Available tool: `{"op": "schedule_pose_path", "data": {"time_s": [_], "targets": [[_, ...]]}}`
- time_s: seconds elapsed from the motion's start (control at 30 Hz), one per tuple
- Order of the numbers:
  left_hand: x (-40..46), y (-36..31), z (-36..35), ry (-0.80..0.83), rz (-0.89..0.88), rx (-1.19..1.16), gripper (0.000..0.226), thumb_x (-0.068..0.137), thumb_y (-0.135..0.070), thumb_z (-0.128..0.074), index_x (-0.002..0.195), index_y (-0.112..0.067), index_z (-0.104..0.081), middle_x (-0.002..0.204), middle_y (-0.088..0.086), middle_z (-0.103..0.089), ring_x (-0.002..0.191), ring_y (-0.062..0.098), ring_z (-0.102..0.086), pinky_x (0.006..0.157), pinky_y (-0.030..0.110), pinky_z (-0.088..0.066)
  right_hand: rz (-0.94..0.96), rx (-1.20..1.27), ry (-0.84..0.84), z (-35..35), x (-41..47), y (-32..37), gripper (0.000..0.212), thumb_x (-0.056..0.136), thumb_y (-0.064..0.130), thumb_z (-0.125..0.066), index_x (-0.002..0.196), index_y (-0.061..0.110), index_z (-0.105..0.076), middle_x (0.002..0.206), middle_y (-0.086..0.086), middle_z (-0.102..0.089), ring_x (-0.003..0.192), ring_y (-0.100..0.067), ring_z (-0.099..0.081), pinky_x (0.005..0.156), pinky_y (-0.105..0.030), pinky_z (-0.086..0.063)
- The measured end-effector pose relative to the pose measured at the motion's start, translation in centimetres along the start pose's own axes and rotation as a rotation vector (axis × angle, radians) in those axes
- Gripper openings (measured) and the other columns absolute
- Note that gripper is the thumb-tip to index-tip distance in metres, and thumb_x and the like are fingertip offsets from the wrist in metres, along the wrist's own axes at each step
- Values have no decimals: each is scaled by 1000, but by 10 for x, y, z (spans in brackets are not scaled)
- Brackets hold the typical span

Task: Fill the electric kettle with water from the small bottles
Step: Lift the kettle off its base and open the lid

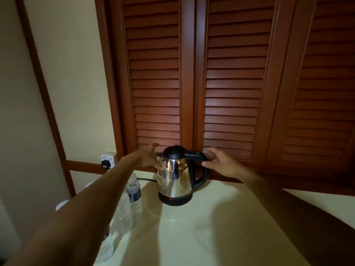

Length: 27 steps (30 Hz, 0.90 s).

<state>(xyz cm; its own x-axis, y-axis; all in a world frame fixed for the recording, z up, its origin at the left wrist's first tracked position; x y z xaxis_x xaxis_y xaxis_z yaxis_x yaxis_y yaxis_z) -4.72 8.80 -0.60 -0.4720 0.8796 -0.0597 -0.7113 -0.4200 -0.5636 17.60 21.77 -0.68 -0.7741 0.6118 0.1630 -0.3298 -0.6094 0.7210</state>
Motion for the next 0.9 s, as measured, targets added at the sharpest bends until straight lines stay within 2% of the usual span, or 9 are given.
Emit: {"op": "schedule_pose_path", "data": {"time_s": [0.07, 0.13, 0.27, 0.37, 0.47, 0.6, 0.73, 0.83, 0.9], "targets": [[4, 7, -2, 73, 14, -12, 125, 60, -25, -92, 156, -21, -12, 150, 11, -45, 137, 33, -43, 114, 50, -34, -48, 69, 16, -7, 5, -5, 65, 88, 25, -66, 144, 24, -35, 137, -2, -51, 117, -17, -56, 98, -37, -47], [10, 9, -6, 133, 16, 3, 130, 50, -36, -94, 155, -23, -18, 149, 10, -46, 135, 31, -44, 113, 50, -35, -81, 137, 11, -9, 4, -12, 56, 89, 22, -64, 139, 24, -41, 128, 0, -57, 113, -15, -57, 91, -35, -49], [19, 6, -8, 192, -88, 50, 95, 60, -36, -92, 141, -24, -43, 134, -4, -55, 124, 23, -51, 109, 46, -40, -139, 260, -29, -16, 6, -17, 34, 92, 18, -60, 126, 20, -53, 114, -3, -66, 104, -16, -64, 85, -34, -52], [23, 6, -6, 162, -143, 8, 90, 55, -39, -92, 134, -27, -52, 132, -3, -59, 121, 21, -54, 108, 50, -41, -135, 270, -84, -15, 4, -14, 28, 93, 13, -58, 121, 16, -58, 110, -7, -68, 98, -16, -66, 78, -29, -54], [22, 5, -3, 111, -171, -46, 91, 57, -34, -92, 138, -21, -52, 131, 0, -59, 121, 22, -54, 107, 46, -42, -136, 229, -138, -14, 2, -10, 23, 93, 10, -58, 115, 17, -60, 103, -7, -70, 94, -18, -68, 81, -34, -56], [21, 3, -2, 95, -189, -114, 84, 61, -25, -92, 135, -16, -55, 117, 2, -63, 115, 23, -56, 95, 36, -44, -164, 208, -180, -14, -2, -9, 26, 93, 10, -57, 118, 14, -60, 100, -7, -69, 96, -19, -66, 83, -37, -55], [16, -6, 11, 77, -238, -165, 74, 60, -25, -91, 128, -17, -61, 116, -1, -67, 112, 20, -60, 98, 38, -47, -155, 251, -255, -3, -5, 6, 25, 93, 8, -56, 116, 16, -59, 102, -6, -68, 97, -17, -63, 77, -32, -54], [8, -21, 24, 79, -297, -185, 60, 66, -18, -88, 121, -16, -65, 106, -6, -69, 104, 14, -62, 87, 29, -48, -131, 222, -284, 11, -6, 17, 25, 93, 10, -57, 117, 15, -60, 102, -5, -68, 98, -18, -63, 83, -41, -56], [2, -31, 31, 63, -334, -165, 61, 66, -20, -88, 122, -16, -64, 109, -6, -68, 106, 15, -61, 89, 30, -48, -122, 220, -302, 19, -10, 22, 26, 93, 10, -58, 118, 15, -60, 100, -5, -68, 96, -18, -65, 85, -43, -56]]}}
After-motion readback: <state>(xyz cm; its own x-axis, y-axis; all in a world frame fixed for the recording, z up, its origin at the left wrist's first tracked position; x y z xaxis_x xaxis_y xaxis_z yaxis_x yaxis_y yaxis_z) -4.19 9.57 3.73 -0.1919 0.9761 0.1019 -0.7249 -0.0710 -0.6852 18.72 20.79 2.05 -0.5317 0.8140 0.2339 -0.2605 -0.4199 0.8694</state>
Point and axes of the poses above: each hand's wrist, its own x-axis towards the middle knuckle, its own z-axis out of the back of the hand, y = z × x, the point moved 10 cm from there along x, towards the middle knuckle
